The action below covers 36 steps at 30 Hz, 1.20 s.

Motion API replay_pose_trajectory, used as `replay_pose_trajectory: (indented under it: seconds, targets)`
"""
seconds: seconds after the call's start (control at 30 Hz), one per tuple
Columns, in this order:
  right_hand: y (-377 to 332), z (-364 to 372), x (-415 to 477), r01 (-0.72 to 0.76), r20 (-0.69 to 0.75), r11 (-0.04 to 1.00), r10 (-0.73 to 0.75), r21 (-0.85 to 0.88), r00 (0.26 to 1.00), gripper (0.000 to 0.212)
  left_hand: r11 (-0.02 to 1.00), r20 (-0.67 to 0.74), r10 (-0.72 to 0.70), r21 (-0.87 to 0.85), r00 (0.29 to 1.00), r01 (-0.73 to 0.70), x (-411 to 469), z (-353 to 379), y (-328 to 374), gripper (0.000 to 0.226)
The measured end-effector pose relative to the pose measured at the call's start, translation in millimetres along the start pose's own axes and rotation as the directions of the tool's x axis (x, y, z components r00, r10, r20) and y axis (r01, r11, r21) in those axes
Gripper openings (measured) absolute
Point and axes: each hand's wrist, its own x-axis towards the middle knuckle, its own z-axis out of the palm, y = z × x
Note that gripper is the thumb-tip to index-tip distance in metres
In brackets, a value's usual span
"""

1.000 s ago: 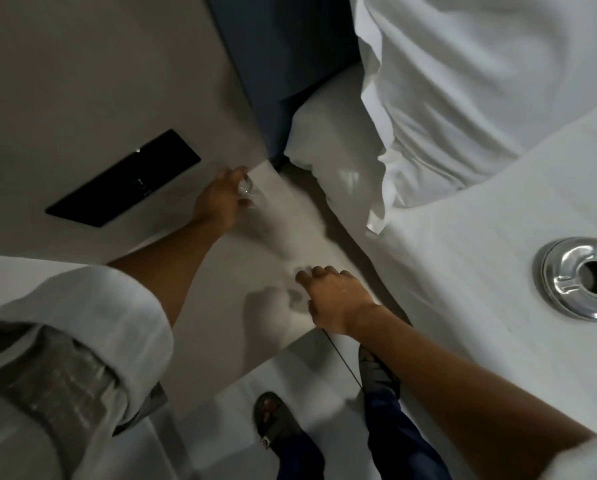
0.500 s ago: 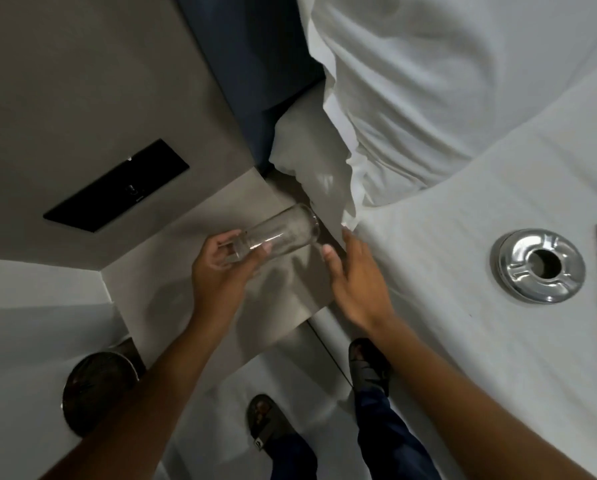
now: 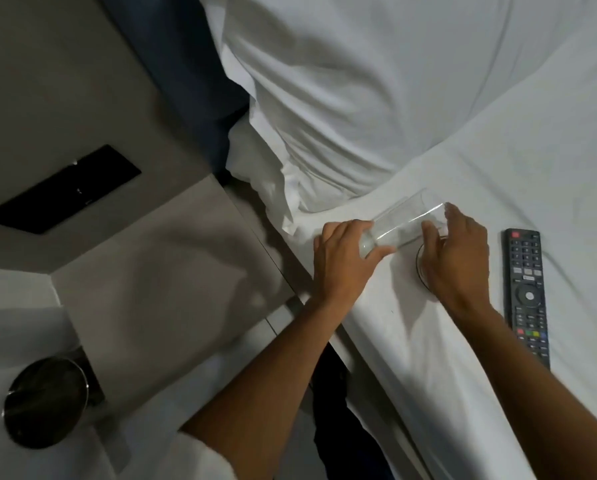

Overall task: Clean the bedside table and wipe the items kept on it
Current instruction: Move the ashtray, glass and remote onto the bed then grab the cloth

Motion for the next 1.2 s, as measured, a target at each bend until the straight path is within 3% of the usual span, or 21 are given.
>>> replay_pose_trajectory:
  seconds: [0.13,0.27,0.33,0.47,0.63,0.77,0.9,0.97,1.03,1.13,1.2]
  targets:
    - [4.1,-6.7,5.8,0.062,-0.019,0.989,-0.065,-0.132,0.998,0.057,0.989,-0.124,0.050,0.143,0.991,-0.032,-8.9,2.5,-2.3,0.056]
    - [-23.1,-8.7,-34.6,0.125,-0.074,0.992,-0.125,-0.007,0.989,0.049,0.995,-0.173,-0.005,0.099,0.985,0.022,-54.1,-29.3,-30.5,0.041]
    - [-36.8,-3.5,-66.4,0.185,-0.011,0.981,-0.185,0.055,0.983,0.048,0.990,-0.214,-0.072,0.105,0.974,0.097,-86.2,-46.8,-51.5,0.034]
    - [-70.6,28.6,-149.3,0.230,0.257,0.959,-0.267,0.167,0.929,0.045,0.955,-0.304,-0.223,0.122,0.926,0.270,-166.2,-90.1,-100.5,0.032]
    - [-135.8,61.0,-258.4,0.269,0.615,0.924,-0.381,0.271,0.690,0.042,0.872,-0.437,-0.412,0.066,0.799,0.485,-281.0,-172.4,-145.4,0.038]
    - [-197.2,80.1,-359.8,0.301,0.754,0.871,-0.488,0.388,0.441,0.033,0.772,-0.584,-0.496,0.043,0.643,0.634,-392.3,-250.5,-162.1,0.035]
    - [-258.7,88.2,-459.8,0.281,0.766,0.790,-0.605,0.545,0.217,0.026,0.679,-0.773,-0.421,0.079,0.475,0.730,-501.0,-317.8,-167.4,0.031]
    - [-286.7,89.6,-507.7,0.237,0.767,0.768,-0.630,0.594,0.120,0.023,0.652,-0.843,-0.330,0.121,0.425,0.748,-545.8,-343.2,-169.8,0.029]
    - [-312.0,93.7,-552.8,0.190,0.783,0.770,-0.623,0.610,0.011,0.027,0.570,-0.892,-0.315,0.094,0.323,0.816,-580.7,-366.2,-176.2,0.028]
    - [-345.6,104.9,-611.6,0.125,0.846,0.840,-0.510,0.528,-0.155,0.051,0.418,-0.884,-0.454,-0.096,0.115,0.903,-621.5,-389.6,-197.1,0.032]
    - [-365.4,113.3,-643.2,0.069,0.901,0.911,-0.386,0.406,-0.199,0.066,0.378,-0.852,-0.523,-0.209,0.022,0.902,-636.3,-393.1,-208.6,0.035]
